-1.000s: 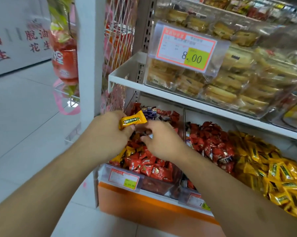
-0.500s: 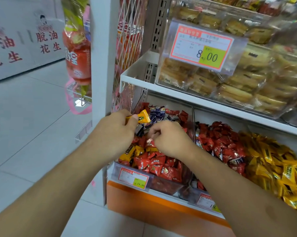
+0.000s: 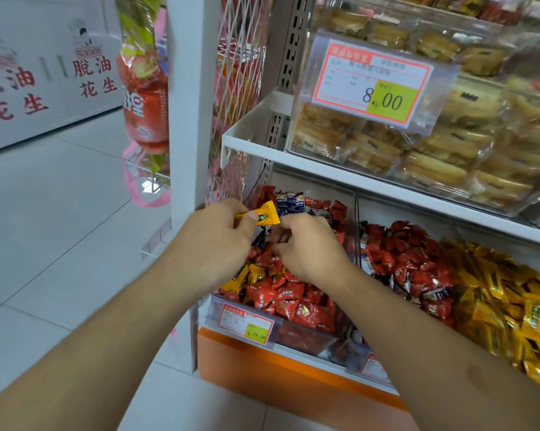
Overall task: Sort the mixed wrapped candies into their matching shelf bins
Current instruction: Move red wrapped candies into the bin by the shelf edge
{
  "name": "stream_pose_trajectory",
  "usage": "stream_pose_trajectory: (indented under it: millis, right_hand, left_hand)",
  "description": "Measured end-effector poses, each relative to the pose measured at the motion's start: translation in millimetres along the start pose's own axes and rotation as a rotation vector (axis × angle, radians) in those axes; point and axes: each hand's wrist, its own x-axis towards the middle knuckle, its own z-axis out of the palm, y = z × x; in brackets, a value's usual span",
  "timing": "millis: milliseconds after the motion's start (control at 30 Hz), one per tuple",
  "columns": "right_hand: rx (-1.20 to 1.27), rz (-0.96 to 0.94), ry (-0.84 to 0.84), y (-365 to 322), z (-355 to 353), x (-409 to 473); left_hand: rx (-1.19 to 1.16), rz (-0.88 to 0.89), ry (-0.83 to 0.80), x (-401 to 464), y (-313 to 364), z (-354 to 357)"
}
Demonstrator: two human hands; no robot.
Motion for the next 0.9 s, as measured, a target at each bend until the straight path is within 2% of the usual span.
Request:
stream_pose_trajectory:
  millis: [133, 233, 300, 400, 467, 567, 700, 833, 900]
  right_hand:
    - [0.229, 0.074, 0.143, 2.0, -27.6, -15.6]
    - [0.566, 0.155, 0.200, 8.6, -57.6, -38.9]
    - [0.794, 0.163, 0.155, 14.9, -71.8, -58.8]
    - [0.931, 0.155, 0.133, 25.2, -83.0, -88.5]
    - [0.969, 0.172, 0.190, 31.7, -88.0, -105.3]
    - [0.890, 0.211, 0.269, 44.8, -94.0, -127.6]
    - [0.786, 0.252, 0.280, 68.7, -108.0, -151.5]
    - [0.726, 0.208, 0.143, 93.2, -122.2, -172.7]
    - [0.684, 0.174, 0.160, 106.2, -126.1, -181.4]
  left_hand:
    - [0.017, 0.028, 0.022, -1.3, 2.6, 2.0]
    - [-0.023, 0.012, 0.019, -3.3, 5.3, 6.9]
    - [-0.118, -0.012, -0.012, -6.8, 11.3, 13.8]
    - [-0.433, -0.074, -0.177, -20.0, 34.7, 33.4]
    - [-0.645, -0.124, -0.298, -30.4, 50.8, 48.2]
    - [-0.719, -0.084, -0.387, -42.4, 67.5, 68.4]
    - [-0.592, 0.001, -0.421, -51.3, 82.7, 96.6]
    - [-0.463, 0.104, -0.485, -56.9, 100.6, 125.5]
    - [-0.417, 0.106, -0.504, -59.6, 109.2, 138.3]
